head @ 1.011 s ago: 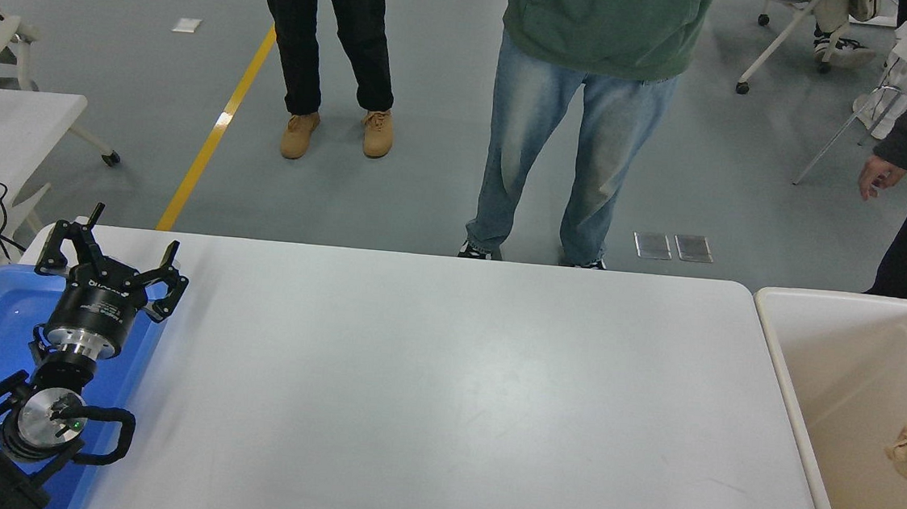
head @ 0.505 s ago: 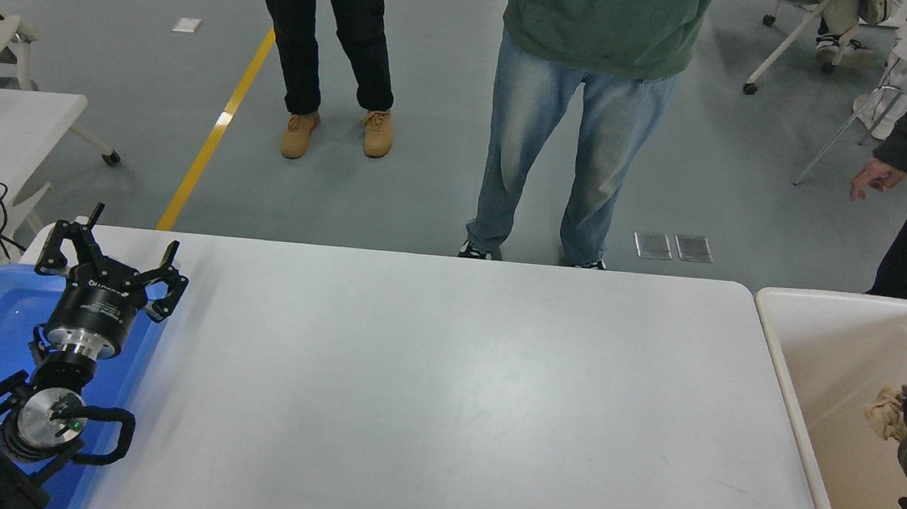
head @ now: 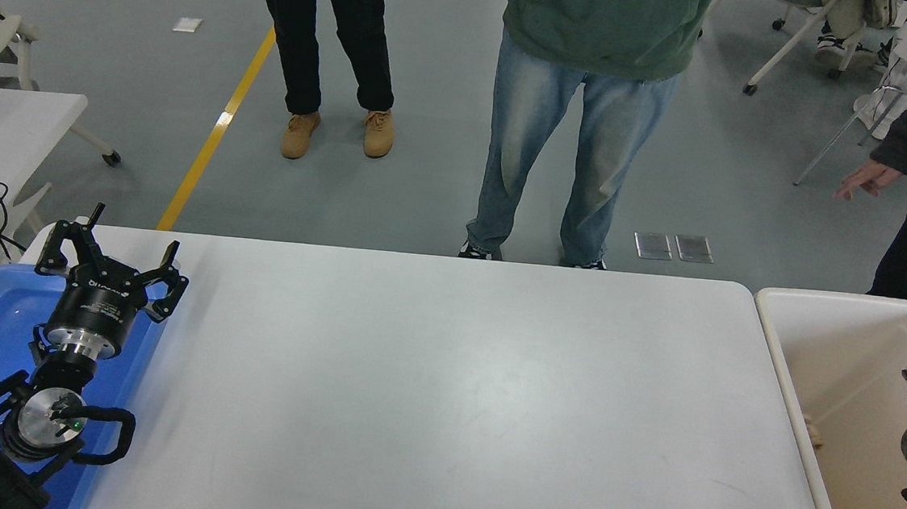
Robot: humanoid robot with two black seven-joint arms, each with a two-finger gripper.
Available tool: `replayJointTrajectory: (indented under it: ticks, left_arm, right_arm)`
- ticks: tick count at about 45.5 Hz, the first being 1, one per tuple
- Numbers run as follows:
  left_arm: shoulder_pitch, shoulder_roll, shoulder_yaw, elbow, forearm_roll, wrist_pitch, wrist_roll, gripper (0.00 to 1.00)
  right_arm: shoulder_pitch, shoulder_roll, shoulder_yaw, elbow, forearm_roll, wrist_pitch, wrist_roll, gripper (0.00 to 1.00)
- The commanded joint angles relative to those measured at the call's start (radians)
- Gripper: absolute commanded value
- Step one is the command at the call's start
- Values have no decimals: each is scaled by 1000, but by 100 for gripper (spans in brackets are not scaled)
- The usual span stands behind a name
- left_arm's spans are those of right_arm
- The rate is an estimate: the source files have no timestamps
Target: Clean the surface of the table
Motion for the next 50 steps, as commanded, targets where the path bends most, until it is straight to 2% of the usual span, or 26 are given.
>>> replayJointTrajectory:
  ticks: [1, 9, 20, 27, 33, 42, 50]
  left_arm:
    - [1, 0, -1, 0, 0, 0, 0, 99]
    - [1, -1, 0, 0, 0, 0, -1, 99]
    - [1, 0, 0, 0, 0, 0, -1, 99]
    - [1, 0, 0, 0, 0, 0, 0, 99]
    - [-1, 0, -1, 0, 0, 0, 0, 99]
    - [1, 0, 0, 0, 0, 0, -1, 99]
    - [1, 0, -1, 0, 0, 0, 0, 99]
  right_arm:
    - [12, -16, 10, -2, 6, 4, -1, 100]
    - [56, -36, 47, -2, 8, 13, -1, 100]
    - [75, -86, 222, 36, 10, 56, -3, 100]
    - [49, -175, 522, 266, 8, 93, -9, 100]
    - [-25, -195, 719, 444, 6, 96, -1, 100]
    - [-96, -174, 837, 644, 6, 106, 2, 100]
    - [-113, -105, 940, 685, -4, 109, 3, 100]
